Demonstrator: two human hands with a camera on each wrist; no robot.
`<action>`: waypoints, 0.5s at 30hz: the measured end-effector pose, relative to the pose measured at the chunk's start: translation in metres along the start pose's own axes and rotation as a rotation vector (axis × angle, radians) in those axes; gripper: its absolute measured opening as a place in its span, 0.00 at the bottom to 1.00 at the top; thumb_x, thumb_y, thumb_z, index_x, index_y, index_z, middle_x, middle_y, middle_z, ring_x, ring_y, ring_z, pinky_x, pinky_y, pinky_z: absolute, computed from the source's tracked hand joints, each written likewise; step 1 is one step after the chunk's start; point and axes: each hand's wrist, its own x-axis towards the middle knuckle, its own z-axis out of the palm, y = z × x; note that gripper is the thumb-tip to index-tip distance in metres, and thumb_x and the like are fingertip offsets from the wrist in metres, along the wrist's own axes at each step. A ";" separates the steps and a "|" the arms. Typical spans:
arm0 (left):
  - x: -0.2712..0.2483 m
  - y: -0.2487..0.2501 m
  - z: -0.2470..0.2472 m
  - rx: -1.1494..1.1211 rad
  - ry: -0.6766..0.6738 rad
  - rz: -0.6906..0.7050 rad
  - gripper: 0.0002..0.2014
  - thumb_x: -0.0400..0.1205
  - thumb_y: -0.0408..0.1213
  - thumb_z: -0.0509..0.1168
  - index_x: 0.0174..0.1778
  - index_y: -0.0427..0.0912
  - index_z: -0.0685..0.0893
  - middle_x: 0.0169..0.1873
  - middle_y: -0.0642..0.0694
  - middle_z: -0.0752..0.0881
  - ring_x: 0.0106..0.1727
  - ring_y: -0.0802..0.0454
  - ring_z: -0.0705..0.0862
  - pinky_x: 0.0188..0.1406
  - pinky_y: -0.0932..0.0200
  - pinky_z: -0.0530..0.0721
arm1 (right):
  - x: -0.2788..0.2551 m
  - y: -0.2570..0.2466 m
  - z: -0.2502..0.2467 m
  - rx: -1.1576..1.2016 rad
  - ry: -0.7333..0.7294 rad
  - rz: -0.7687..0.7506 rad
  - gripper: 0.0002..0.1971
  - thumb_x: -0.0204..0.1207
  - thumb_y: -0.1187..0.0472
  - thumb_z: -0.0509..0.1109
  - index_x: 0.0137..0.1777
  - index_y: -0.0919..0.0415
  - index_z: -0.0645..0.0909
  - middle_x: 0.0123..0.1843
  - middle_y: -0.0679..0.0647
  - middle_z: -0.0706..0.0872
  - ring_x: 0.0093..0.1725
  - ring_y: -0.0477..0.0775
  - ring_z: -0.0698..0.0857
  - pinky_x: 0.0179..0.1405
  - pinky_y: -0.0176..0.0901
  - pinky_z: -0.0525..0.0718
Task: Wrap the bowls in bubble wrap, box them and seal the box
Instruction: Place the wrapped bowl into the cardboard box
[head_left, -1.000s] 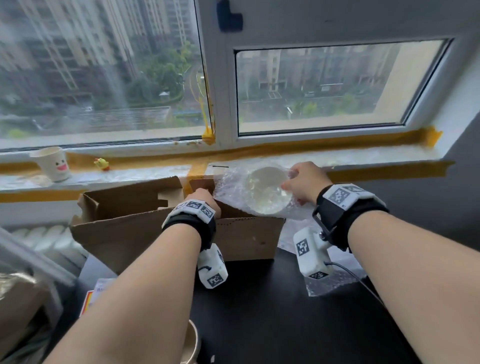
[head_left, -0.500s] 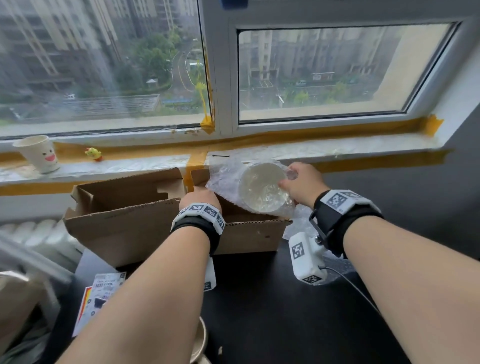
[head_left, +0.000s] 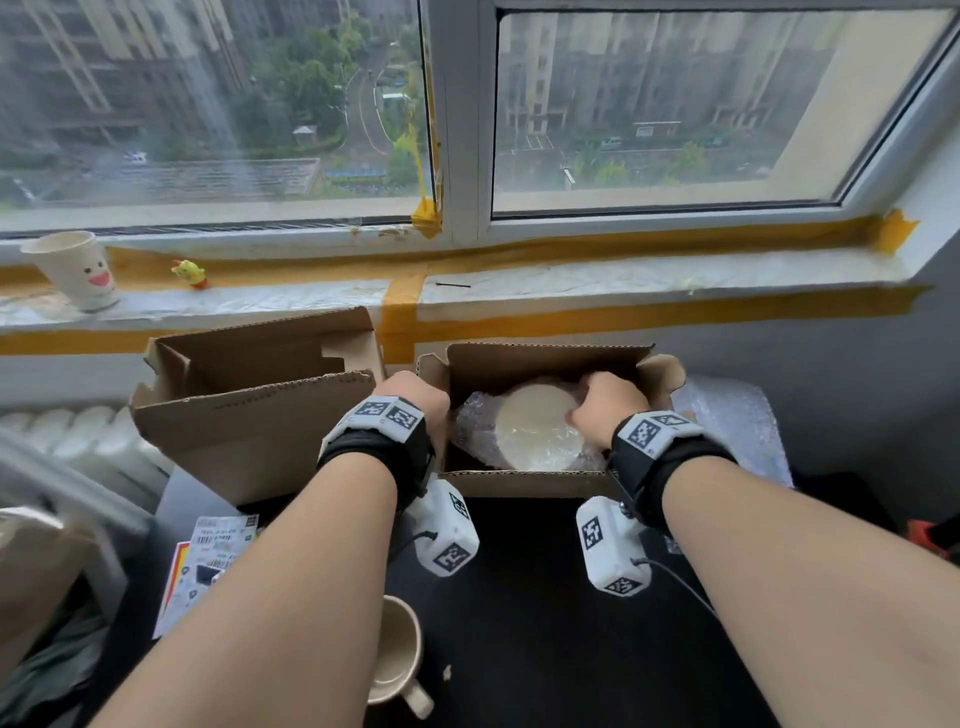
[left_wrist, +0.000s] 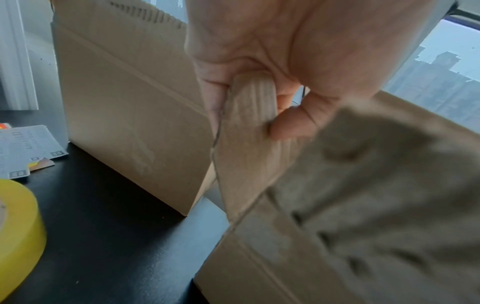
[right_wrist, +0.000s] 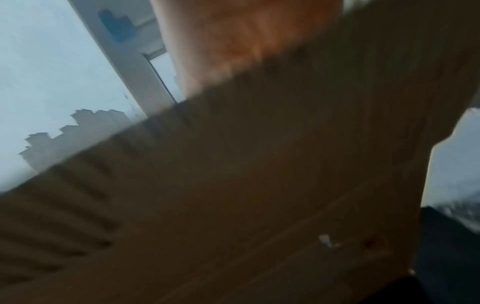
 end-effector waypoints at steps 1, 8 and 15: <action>0.002 -0.001 0.000 -0.004 -0.004 -0.003 0.12 0.80 0.36 0.60 0.31 0.40 0.70 0.30 0.44 0.75 0.39 0.41 0.79 0.44 0.57 0.79 | 0.002 0.001 0.005 -0.007 -0.021 0.018 0.14 0.77 0.62 0.69 0.62 0.58 0.82 0.59 0.59 0.87 0.58 0.63 0.85 0.50 0.44 0.80; 0.009 -0.001 -0.001 0.043 -0.020 0.014 0.08 0.80 0.35 0.59 0.36 0.37 0.72 0.32 0.43 0.75 0.36 0.45 0.78 0.42 0.55 0.76 | 0.020 -0.004 0.017 0.005 -0.111 0.006 0.12 0.77 0.61 0.72 0.60 0.59 0.83 0.57 0.60 0.87 0.56 0.63 0.85 0.49 0.45 0.81; 0.014 0.004 0.002 0.130 0.016 0.028 0.05 0.81 0.35 0.59 0.45 0.36 0.75 0.36 0.42 0.78 0.41 0.44 0.79 0.41 0.56 0.76 | 0.029 -0.002 0.018 0.034 -0.110 -0.007 0.15 0.77 0.68 0.64 0.61 0.61 0.85 0.61 0.60 0.86 0.60 0.64 0.84 0.59 0.48 0.83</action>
